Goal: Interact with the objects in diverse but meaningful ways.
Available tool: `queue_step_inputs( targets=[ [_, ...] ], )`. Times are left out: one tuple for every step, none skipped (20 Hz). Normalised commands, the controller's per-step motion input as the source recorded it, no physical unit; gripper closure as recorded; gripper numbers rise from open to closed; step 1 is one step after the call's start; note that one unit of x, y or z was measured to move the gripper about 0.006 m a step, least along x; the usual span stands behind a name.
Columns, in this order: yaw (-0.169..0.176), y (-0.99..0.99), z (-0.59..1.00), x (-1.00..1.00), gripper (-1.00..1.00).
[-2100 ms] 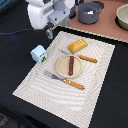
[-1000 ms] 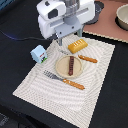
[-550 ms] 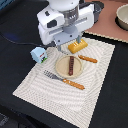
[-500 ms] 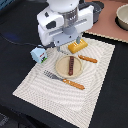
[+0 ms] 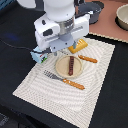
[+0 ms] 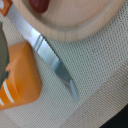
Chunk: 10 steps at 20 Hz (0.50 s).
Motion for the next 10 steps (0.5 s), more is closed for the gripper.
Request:
queue_step_inputs(
  targets=[
    [-0.089,0.0,-0.03,0.55,-1.0],
    [-0.09,0.0,-0.02,0.54,-1.0],
    [-0.09,0.0,-0.01,0.53,-1.0],
    [-0.088,0.0,-0.02,0.53,-1.0],
    [-0.084,0.0,-0.03,0.5,-1.0],
    [-0.073,0.0,-0.05,0.44,-1.0],
    [-0.047,0.0,-0.06,0.36,-1.0],
    [-0.031,0.0,-0.06,0.31,-1.0],
    [-0.018,0.0,-0.05,0.27,-1.0],
    [-0.011,-0.01,-0.07,0.21,-1.0]
  ],
)
